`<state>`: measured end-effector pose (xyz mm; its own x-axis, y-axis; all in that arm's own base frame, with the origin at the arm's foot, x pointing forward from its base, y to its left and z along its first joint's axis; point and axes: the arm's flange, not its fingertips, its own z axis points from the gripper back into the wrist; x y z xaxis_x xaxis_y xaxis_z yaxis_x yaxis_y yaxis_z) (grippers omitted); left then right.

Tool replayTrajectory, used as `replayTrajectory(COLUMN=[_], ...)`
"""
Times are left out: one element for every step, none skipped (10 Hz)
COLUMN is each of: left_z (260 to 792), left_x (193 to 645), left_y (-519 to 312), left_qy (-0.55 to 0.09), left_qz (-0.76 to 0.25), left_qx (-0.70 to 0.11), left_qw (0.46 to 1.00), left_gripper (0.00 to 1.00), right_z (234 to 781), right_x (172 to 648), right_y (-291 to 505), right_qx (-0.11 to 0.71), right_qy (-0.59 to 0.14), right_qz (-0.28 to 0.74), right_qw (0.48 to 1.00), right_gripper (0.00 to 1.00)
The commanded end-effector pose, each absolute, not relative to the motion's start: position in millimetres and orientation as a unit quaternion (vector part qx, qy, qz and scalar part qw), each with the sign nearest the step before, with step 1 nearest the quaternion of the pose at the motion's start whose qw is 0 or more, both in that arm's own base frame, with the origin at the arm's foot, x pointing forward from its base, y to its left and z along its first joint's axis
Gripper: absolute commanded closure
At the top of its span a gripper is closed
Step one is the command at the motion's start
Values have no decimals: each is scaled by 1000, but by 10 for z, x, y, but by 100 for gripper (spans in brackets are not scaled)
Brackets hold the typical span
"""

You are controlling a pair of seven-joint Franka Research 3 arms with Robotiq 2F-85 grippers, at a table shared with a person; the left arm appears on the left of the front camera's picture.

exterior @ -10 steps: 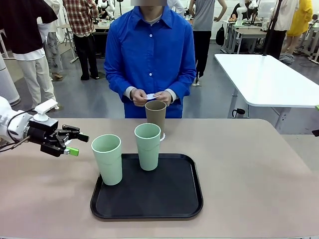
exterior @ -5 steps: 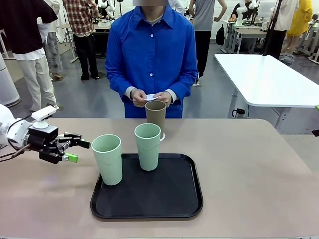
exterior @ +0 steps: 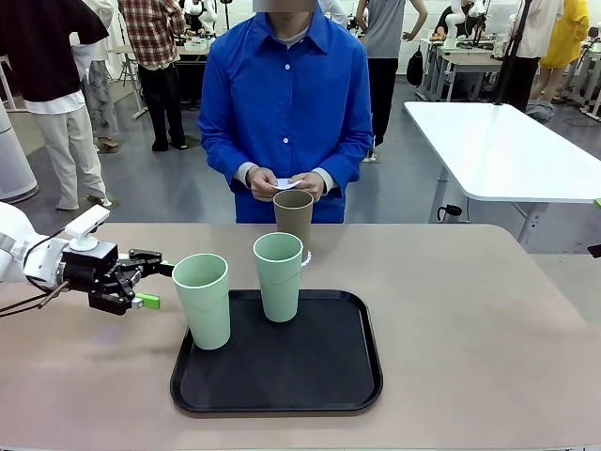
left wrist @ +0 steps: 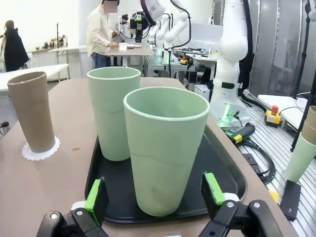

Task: Place coasters on the table and set cups on them.
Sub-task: Take one Reusable plastic cup from the Flat Tray and place it on a coaster set by the human.

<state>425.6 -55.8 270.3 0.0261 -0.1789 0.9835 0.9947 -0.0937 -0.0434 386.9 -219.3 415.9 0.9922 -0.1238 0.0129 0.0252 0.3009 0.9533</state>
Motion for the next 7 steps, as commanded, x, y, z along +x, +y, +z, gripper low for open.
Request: replayTrajectory(left_z=[2605, 2604, 2595, 2563, 2541, 2533, 2535], left_x=[4239, 4247, 4259, 4288, 4300, 4309, 4300], left_y=[-654, -696, -737, -777, -827, -877, -920], left_qy=[-436, -431, -430, -419, -412, -406, -404], left_qz=[-561, -562, -557, -552, -550, -550, -552], left_qx=[-481, -482, -485, -493, -498, -501, -502], left_qw=[514, 515, 520, 526, 528, 530, 529], left_gripper=[0, 0, 0, 0, 0, 0, 0], right_z=[4164, 4164, 4164, 4164, 4164, 4164, 4164], right_x=[3832, 3832, 3832, 3832, 3832, 3832, 3832], right_y=[-2177, -2177, -2177, -2177, -2177, -2177, -2177], right_qx=[592, 592, 592, 592, 592, 592, 592], right_qy=[-43, -43, -43, -43, -43, -43, -43], right_qz=[-46, -46, -46, -46, -46, -46, -46], right_qw=[803, 803, 803, 803, 803, 803, 803], right_gripper=[0, 0, 0, 0, 0, 0, 0])
